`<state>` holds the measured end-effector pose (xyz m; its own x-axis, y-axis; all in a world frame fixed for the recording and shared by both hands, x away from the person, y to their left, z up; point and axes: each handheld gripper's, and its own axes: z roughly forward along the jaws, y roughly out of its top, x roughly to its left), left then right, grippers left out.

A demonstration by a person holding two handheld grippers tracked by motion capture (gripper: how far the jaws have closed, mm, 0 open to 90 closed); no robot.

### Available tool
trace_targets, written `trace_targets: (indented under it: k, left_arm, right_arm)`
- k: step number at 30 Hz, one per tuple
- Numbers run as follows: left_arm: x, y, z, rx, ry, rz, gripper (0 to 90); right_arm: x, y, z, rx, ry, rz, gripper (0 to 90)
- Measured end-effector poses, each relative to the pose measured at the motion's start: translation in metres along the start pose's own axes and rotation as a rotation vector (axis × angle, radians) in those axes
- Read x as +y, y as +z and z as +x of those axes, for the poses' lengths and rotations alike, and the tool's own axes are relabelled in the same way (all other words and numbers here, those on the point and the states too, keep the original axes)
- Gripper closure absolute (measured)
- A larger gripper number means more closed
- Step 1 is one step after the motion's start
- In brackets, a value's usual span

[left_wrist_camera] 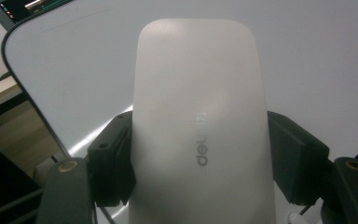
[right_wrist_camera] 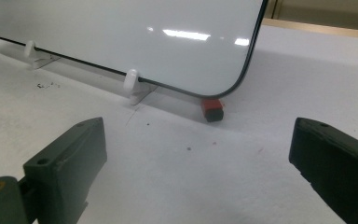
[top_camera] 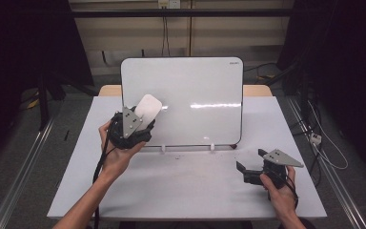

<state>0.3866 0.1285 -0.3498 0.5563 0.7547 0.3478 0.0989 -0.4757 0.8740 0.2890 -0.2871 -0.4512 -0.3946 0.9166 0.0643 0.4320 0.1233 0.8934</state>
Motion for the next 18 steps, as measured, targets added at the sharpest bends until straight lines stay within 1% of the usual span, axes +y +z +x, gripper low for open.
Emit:
trace_targets:
  k: [4, 8, 9, 11, 14, 15, 17, 18]
  left_arm:
    - [-0.008, -0.004, 0.003, 0.011, -0.002, 0.016, 31.1]
    - [-0.019, -0.002, 0.004, 0.015, -0.006, 0.037, 31.1]
    - [-0.022, -0.003, 0.004, 0.018, 0.005, 0.046, 31.1]
    - [-0.026, -0.003, 0.005, 0.024, 0.003, 0.051, 31.1]
    - [-0.03, -0.003, 0.007, 0.031, -0.002, 0.052, 31.1]
    - [-0.032, -0.003, 0.007, 0.034, 0.005, 0.056, 31.1]
    - [-0.034, -0.003, 0.007, 0.031, -0.002, 0.06, 31.1]
    - [-0.036, -0.003, 0.007, 0.029, 0.003, 0.068, 31.1]
  right_arm:
    - [0.0, 0.0, 0.0, -0.001, -0.003, -0.002, 4.4]
    - [0.001, 0.0, 0.001, 0.0, 0.001, 0.004, 4.3]
    - [0.001, 0.001, 0.002, 0.003, -0.01, 0.003, 4.3]
    - [0.001, 0.001, 0.002, 0.003, -0.012, 0.002, 4.3]
    - [0.001, 0.001, 0.001, -0.001, -0.007, 0.003, 4.3]
    - [0.001, 0.001, 0.0, -0.004, 0.002, 0.003, 4.3]
    - [0.001, 0.001, 0.0, -0.005, 0.0, 0.001, 4.3]
    - [0.001, 0.001, 0.0, -0.006, 0.003, -0.001, 4.3]
